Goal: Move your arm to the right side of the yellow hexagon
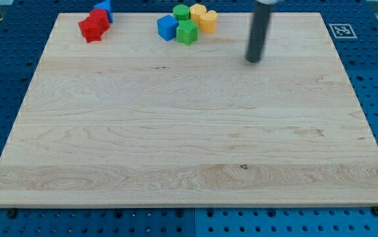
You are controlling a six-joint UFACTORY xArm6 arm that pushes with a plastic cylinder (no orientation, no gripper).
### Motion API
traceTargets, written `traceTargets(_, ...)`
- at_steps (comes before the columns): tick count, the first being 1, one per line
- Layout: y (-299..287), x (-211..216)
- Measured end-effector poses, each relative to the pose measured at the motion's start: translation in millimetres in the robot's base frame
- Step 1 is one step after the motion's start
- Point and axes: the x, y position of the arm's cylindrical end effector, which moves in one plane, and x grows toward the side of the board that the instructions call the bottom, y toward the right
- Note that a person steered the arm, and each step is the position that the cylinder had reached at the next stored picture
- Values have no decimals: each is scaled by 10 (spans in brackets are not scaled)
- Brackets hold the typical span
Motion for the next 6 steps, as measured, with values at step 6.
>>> traceTargets(6,-1293,-1590)
